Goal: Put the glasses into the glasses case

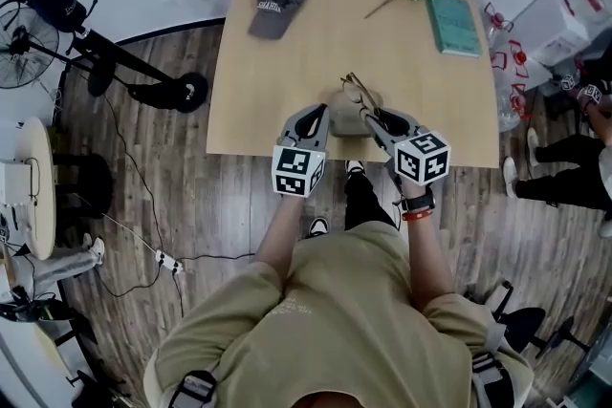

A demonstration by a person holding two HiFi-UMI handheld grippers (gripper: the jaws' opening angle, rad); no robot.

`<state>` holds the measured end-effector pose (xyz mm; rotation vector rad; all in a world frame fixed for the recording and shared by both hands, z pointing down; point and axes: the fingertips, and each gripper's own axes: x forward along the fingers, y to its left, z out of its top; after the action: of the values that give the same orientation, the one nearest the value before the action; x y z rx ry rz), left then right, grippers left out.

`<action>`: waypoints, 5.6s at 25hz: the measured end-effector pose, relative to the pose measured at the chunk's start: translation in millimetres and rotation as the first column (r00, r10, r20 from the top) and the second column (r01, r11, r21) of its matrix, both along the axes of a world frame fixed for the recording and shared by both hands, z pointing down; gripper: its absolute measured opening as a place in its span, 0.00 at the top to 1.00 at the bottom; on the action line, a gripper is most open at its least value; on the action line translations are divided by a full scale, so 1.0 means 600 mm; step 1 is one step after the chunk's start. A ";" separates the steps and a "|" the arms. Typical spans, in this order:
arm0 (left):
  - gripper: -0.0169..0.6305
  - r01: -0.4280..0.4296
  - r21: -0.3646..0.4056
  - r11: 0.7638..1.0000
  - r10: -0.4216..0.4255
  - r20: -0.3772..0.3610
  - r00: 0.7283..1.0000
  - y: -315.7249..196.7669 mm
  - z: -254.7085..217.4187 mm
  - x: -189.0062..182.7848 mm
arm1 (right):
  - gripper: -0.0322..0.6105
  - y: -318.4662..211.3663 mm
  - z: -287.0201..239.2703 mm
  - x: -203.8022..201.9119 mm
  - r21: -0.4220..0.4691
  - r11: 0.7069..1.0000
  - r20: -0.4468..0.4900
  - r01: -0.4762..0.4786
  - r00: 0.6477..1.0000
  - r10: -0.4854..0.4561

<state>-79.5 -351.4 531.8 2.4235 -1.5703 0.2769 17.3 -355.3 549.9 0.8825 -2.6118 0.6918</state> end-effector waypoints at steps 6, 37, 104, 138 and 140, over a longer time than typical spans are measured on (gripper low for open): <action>0.94 -0.024 -0.031 0.999 0.024 0.004 1.000 -0.031 0.030 0.007 | 0.76 -0.033 0.039 -0.002 -0.064 0.992 -0.071 0.111 0.991 -0.116; 0.94 0.009 -0.154 0.988 -0.001 0.052 0.999 -0.074 0.124 -0.029 | 0.76 -0.069 0.239 -0.001 -0.483 0.636 -0.127 0.602 0.670 -0.731; 0.94 -0.010 -0.023 1.000 0.011 0.029 1.000 0.023 0.004 -0.041 | 0.59 -0.029 0.049 0.000 -0.089 0.959 -0.210 0.270 0.936 -0.283; 0.94 -0.068 0.233 0.970 0.066 0.019 0.998 0.221 -0.178 -0.006 | 0.92 0.207 -0.219 0.039 0.400 0.865 0.119 -0.301 0.953 0.277; 0.94 -0.067 0.234 0.970 0.063 0.023 0.998 0.223 -0.177 -0.007 | 0.92 0.209 -0.218 0.037 0.402 0.866 0.118 -0.296 0.955 0.271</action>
<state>-83.6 -217.4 425.3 2.6601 -1.6137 0.1270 39.5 -229.7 418.9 1.4131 -2.7591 0.2171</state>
